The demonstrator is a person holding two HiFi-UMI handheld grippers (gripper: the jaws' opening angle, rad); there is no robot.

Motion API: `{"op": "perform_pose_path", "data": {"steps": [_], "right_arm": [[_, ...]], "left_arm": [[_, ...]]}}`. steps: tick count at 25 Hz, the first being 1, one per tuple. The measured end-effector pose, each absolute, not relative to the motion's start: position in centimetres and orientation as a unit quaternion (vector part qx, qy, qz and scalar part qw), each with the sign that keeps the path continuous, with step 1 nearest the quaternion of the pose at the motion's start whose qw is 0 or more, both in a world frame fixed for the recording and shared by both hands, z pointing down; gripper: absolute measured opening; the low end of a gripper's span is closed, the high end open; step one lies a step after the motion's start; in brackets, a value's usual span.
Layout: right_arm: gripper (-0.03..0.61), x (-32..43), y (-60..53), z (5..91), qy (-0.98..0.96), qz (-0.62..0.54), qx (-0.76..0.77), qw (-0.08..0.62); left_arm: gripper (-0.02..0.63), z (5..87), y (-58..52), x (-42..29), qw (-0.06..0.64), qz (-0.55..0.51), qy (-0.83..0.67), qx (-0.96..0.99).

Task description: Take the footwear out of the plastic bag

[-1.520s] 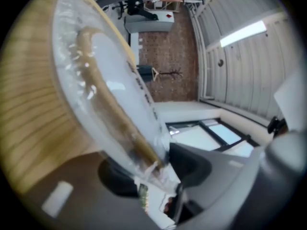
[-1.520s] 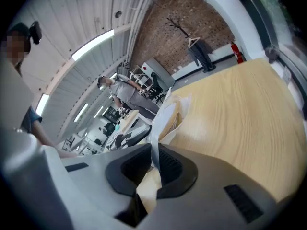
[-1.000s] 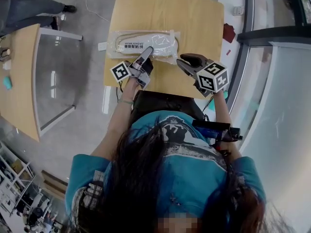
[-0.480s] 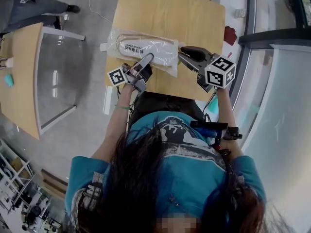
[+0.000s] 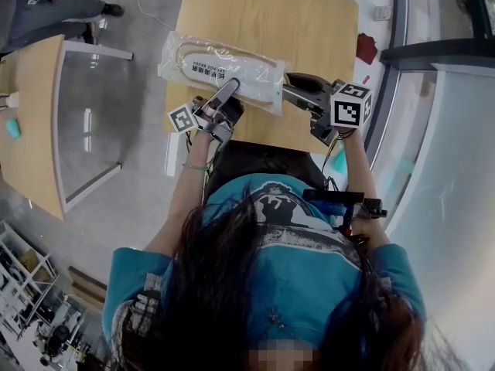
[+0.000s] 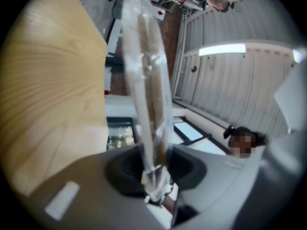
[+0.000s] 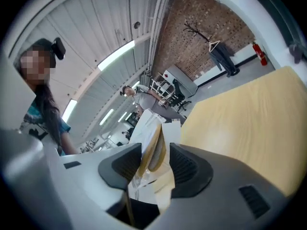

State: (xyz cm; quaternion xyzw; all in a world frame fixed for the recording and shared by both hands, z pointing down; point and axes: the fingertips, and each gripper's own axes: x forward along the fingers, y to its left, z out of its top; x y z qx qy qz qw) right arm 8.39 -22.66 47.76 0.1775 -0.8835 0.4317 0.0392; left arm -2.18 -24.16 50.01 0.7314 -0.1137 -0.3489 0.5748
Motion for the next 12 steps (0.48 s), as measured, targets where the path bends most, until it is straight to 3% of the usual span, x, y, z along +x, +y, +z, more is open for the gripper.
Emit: {"op": "perform_pose_path", "data": {"steps": [4, 9, 12], "right_arm": [[0.163, 8.5, -23.2, 46.8, -0.869, 0.467, 0.162, -0.013], [0.161, 8.7, -23.8, 46.9, -0.851, 0.494, 0.176, -0.018], [0.099, 9.3, -24.4, 48.0, -0.833, 0.509, 0.214, 0.005]], "left_arm": [[0.1, 49.4, -24.5, -1.6, 0.581, -0.376, -0.1, 0.715], [0.098, 49.5, -24.8, -1.0, 0.585, -0.38, -0.105, 0.708], [0.101, 49.8, -24.8, -0.5, 0.577, -0.356, -0.131, 0.723]]}}
